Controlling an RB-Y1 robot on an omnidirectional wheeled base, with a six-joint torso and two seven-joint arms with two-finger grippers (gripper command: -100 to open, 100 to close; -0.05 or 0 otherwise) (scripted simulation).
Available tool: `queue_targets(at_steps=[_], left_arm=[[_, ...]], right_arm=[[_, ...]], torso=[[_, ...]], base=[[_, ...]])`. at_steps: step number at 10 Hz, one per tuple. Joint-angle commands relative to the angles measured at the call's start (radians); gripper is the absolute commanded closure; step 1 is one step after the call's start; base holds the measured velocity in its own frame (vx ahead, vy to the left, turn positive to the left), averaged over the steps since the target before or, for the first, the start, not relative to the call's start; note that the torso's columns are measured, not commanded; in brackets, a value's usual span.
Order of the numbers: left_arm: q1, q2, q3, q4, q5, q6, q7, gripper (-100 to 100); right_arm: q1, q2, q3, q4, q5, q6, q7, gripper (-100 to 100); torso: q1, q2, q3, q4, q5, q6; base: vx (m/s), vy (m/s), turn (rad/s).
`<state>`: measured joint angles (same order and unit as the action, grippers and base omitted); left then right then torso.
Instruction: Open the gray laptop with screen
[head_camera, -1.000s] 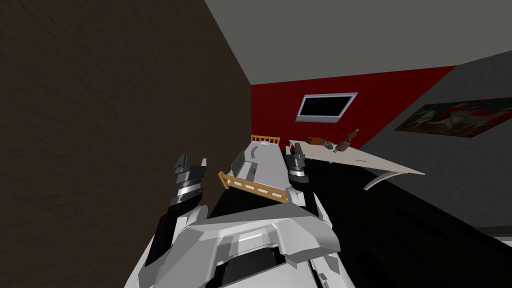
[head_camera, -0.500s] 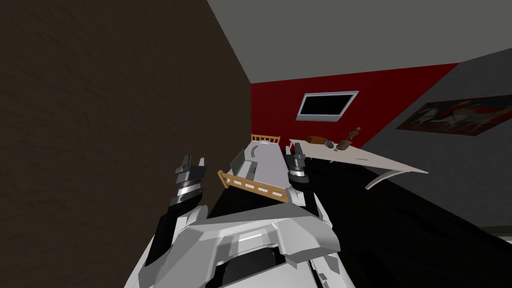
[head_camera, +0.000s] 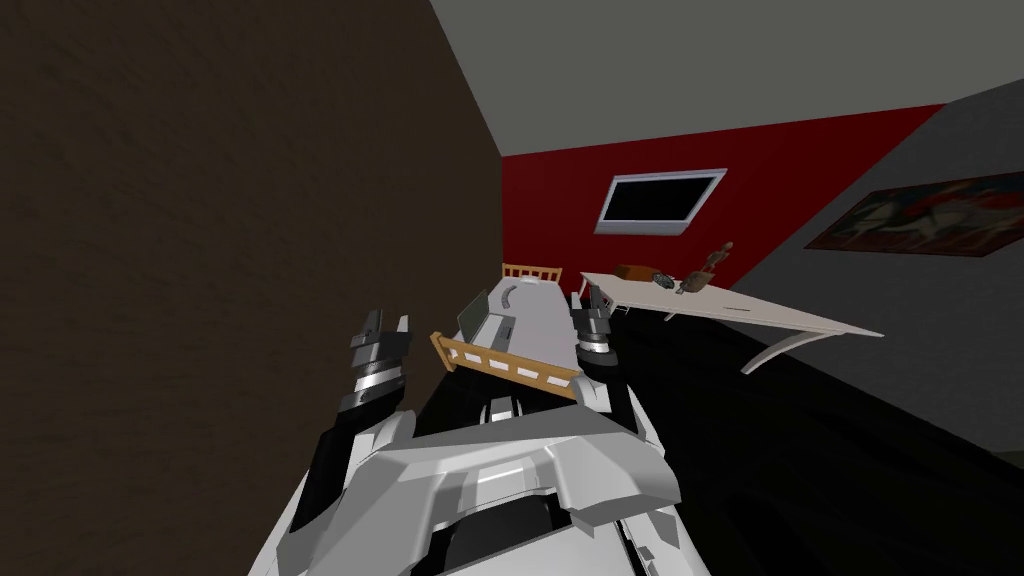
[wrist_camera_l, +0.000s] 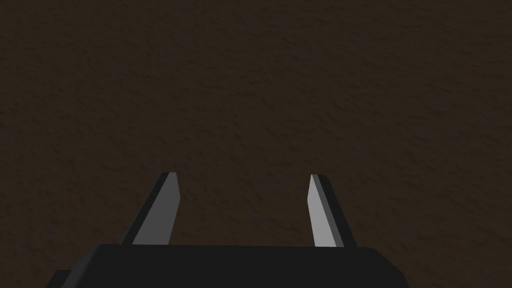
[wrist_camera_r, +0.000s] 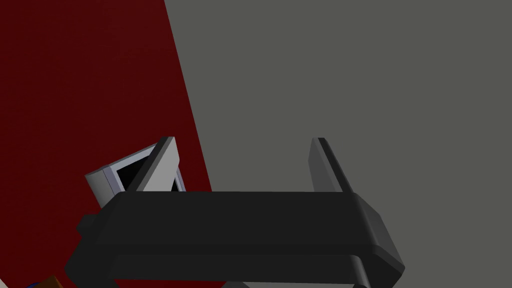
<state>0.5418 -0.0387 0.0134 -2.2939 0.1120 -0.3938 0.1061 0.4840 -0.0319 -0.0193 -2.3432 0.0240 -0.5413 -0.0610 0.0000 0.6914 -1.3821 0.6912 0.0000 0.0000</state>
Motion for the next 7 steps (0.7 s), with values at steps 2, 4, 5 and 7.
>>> queue_targets(at_steps=[2,4,5,7], left_arm=[[-0.013,0.093,-0.008,0.029,0.003,0.008,0.005,-100],[-0.025,0.137,-0.015,0.057,0.006,0.016,0.01,-100],[-0.032,0.153,-0.02,0.074,0.007,0.02,0.013,-100],[-0.05,0.178,-0.03,0.112,0.011,0.03,0.02,-100]], right_arm=[[0.0,0.0,0.0,0.0,0.0,0.0,0.0,0],[0.0,0.0,0.0,0.001,0.0,0.0,0.0,0],[0.0,0.0,0.0,0.001,0.0,0.0,0.0,0],[0.0,0.0,0.0,0.001,0.0,0.0,0.0,0]], torso=[[0.001,0.042,-0.089,0.043,0.0,0.0],[0.001,0.045,-0.094,0.046,0.0,0.0],[0.001,0.046,-0.094,0.047,0.0,0.0],[0.0,0.047,-0.094,0.047,0.0,0.0]], base=[[0.021,0.026,-0.028],[0.037,0.048,-0.037],[0.037,0.057,-0.043],[0.032,0.06,-0.048]])
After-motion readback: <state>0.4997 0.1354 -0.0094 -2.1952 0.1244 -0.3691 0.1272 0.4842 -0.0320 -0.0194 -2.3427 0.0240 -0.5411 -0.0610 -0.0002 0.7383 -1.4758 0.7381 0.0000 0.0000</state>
